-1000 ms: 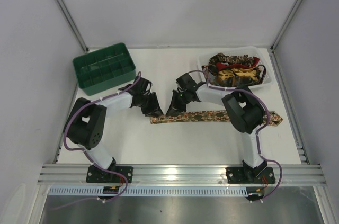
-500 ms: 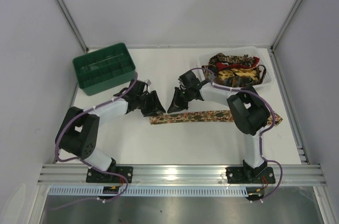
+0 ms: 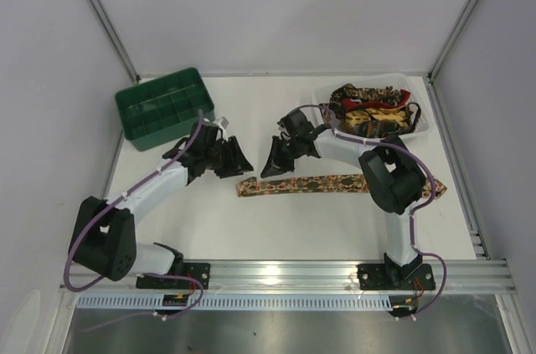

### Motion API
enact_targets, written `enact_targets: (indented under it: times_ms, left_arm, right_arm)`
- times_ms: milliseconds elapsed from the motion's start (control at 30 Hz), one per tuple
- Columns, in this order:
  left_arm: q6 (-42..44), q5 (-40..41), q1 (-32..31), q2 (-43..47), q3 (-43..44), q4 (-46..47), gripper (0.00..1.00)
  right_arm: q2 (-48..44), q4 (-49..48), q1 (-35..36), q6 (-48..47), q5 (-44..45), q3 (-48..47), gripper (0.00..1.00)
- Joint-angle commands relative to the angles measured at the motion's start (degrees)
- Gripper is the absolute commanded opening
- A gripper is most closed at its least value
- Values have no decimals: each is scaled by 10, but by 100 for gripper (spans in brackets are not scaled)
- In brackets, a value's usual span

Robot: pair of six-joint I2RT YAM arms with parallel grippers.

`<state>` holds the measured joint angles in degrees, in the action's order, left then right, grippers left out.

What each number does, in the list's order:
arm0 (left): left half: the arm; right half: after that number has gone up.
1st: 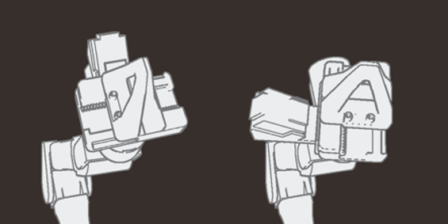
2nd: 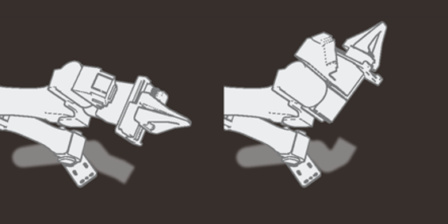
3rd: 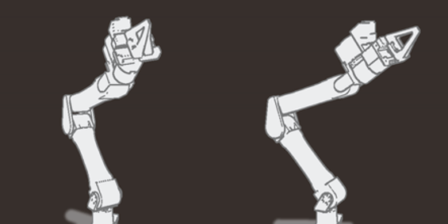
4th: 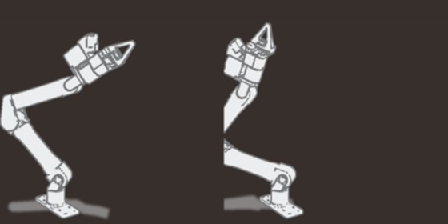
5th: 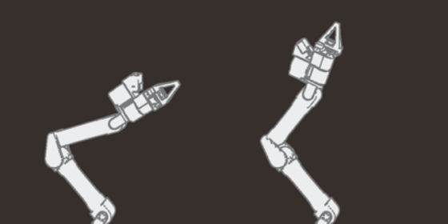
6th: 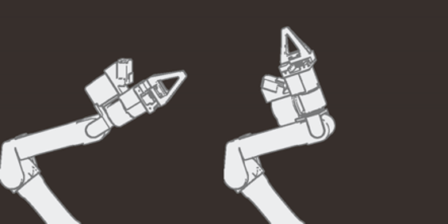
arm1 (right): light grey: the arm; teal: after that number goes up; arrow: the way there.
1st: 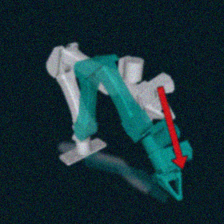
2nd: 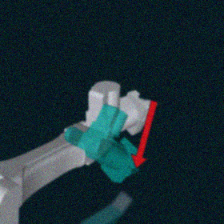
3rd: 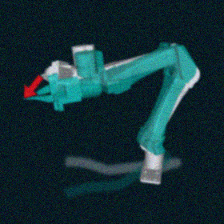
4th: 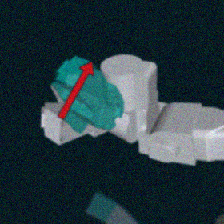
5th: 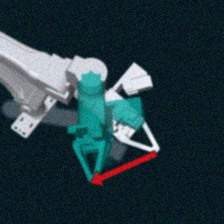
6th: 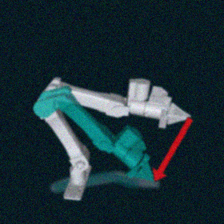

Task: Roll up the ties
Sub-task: Roll the tie

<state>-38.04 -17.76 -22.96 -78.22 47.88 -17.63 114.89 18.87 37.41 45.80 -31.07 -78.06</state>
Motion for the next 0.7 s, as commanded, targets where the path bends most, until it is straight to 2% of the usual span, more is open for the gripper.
enact_targets:
  times_ms: [0,33,100,233,333,667]
  left_arm:
    - [28,51,30,53,14,-89,40]
    - [32,55,49,58,15,-107,37]
    - [53,62,70,76,13,-150,37]
    - [78,71,127,140,-9,-179,48]
    - [89,45,153,148,-25,-181,50]
    - [77,-5,157,140,-47,-151,52]
  right_arm:
    - [-16,-4,13,-9,-23,-31,0]
    - [-16,-5,20,-8,-26,-42,0]
    - [-6,-4,27,-6,-41,-57,0]
    - [31,17,49,-9,-59,-105,2]
    - [52,48,56,-17,-51,-135,2]
    - [57,47,53,-23,-49,-110,0]
